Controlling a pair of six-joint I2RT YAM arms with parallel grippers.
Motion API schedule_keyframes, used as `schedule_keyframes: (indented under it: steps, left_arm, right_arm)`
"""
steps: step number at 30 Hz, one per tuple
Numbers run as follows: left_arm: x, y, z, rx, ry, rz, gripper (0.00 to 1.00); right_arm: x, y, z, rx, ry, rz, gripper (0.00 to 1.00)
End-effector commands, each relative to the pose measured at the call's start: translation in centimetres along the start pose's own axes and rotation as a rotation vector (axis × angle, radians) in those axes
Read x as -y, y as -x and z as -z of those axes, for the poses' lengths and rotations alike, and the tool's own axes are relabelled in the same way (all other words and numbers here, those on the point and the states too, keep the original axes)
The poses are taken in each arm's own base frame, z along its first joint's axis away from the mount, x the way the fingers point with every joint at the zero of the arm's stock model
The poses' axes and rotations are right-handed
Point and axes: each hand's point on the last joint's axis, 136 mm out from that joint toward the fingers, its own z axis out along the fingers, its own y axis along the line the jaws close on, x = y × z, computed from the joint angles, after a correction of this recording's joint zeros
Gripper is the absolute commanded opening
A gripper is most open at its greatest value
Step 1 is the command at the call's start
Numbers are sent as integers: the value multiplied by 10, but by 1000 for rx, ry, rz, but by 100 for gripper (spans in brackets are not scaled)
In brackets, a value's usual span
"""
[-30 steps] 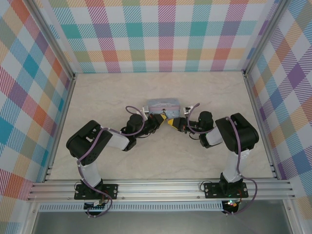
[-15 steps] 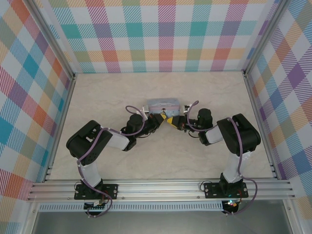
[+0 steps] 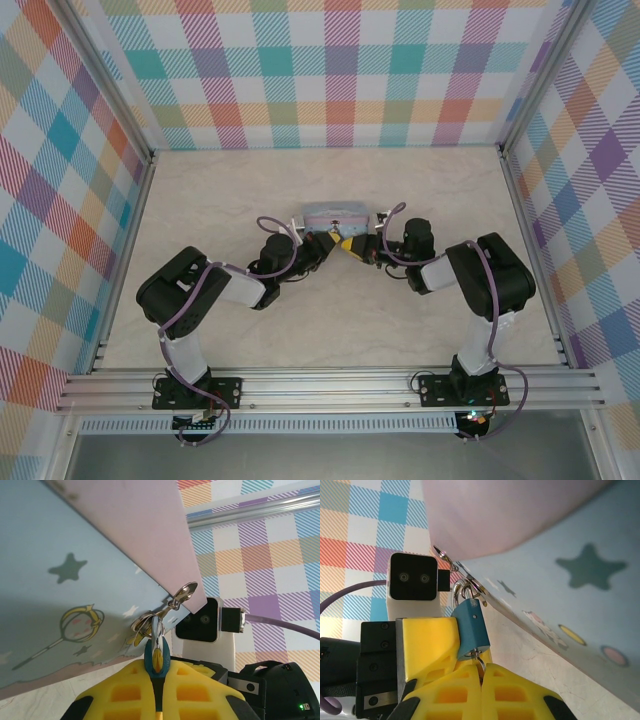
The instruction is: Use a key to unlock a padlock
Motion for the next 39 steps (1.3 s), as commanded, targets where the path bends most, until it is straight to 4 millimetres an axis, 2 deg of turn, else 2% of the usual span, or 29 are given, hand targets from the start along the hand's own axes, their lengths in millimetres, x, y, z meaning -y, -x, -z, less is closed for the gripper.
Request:
schedule_keyframes:
  steps: [1, 5, 13, 17, 22, 26, 28, 32, 35, 39]
  left_arm:
    - [10, -56, -3, -203, -43, -26, 0]
    - [12, -49, -4, -169, -27, -22, 0]
    - [8, -31, -1, -71, 46, -2, 0]
    - [9, -24, -2, -45, 57, 17, 0]
    - [9, -21, -3, -36, 70, 43, 0]
    - [11, -16, -2, -23, 92, 99, 0]
    - [8, -13, 0, -14, 130, 148, 0]
    - [9, -10, 2, -10, 151, 223, 0]
    - [12, -9, 2, -12, 148, 269, 0]
    - [15, -10, 2, -23, 143, 311, 0]
  right_arm:
    - [-31, 40, 4, 166, 28, 146, 8]
    - [-23, 30, 10, 157, -6, 144, 13]
    - [-5, 12, 28, 160, -54, 129, 30]
    - [5, 4, 40, 163, -103, 123, 44]
    - [2, -9, 53, 144, -152, 196, 53]
    - [-1, -22, 61, 88, -326, 399, 53]
    - [-3, -34, 65, 45, -497, 616, 56]
    - [-9, -33, 77, 75, -629, 838, 57]
    - [-14, -34, 74, 60, -684, 960, 56]
    - [-10, -38, 57, -8, -757, 1119, 52]
